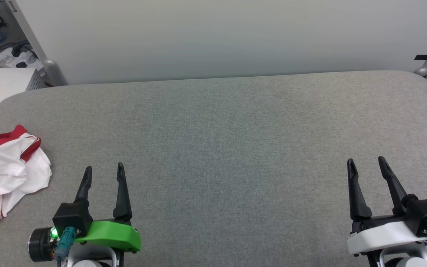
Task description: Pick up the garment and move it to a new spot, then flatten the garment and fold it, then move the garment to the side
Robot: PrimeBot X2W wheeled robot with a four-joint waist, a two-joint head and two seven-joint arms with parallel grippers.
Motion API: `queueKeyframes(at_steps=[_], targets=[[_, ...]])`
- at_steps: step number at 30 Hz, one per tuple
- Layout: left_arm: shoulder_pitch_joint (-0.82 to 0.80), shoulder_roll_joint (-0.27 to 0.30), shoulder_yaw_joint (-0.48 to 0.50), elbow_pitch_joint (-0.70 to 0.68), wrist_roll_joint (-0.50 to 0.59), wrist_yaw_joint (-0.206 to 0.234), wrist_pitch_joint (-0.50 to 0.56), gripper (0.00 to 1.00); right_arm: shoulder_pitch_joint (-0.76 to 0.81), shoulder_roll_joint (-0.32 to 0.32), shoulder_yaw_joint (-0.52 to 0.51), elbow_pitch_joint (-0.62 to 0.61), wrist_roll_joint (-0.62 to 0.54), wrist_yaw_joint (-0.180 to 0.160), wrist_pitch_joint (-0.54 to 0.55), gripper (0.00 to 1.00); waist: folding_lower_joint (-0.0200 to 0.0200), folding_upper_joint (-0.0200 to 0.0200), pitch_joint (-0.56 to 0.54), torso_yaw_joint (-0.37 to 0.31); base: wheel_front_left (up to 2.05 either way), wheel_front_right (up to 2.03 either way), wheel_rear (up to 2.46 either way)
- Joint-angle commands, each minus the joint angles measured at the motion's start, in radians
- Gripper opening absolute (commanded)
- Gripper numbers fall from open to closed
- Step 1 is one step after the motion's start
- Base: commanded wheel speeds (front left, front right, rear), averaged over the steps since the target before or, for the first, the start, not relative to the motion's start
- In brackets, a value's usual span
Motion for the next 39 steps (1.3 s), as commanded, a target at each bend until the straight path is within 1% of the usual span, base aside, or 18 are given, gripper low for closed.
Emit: queueKeyframes(at_steps=[1,11,17,23,39], targets=[[0.009,-0.002,0.004,0.004,-0.013,0.005,-0.01,1.0,0.01,-0.001,0.001,-0.008,0.006,0.003,-0.012,1.0,0.0,0.0,0.002,0.001,0.0,0.0,0.0],[0.005,-0.002,0.007,0.01,-0.025,0.007,-0.03,1.0,0.014,-0.001,0.0,-0.014,0.011,0.003,-0.033,1.0,0.0,0.0,0.008,0.014,0.0,0.0,0.0],[0.0,-0.002,0.012,0.012,-0.03,0.009,-0.043,1.0,0.015,-0.001,0.003,-0.021,0.013,0.004,-0.045,1.0,0.0,0.0,0.012,0.041,0.0,0.0,0.0],[-0.007,-0.002,0.02,0.012,-0.033,0.01,-0.051,1.0,0.018,-0.001,0.008,-0.026,0.015,0.004,-0.052,1.0,0.0,0.0,0.02,0.099,0.0,0.0,0.0],[-0.015,-0.002,0.046,0.011,-0.056,0.021,-0.051,1.0,0.009,-0.001,0.026,-0.026,0.002,0.004,-0.052,1.0,0.0,0.0,0.049,0.295,0.0,0.0,0.0]])
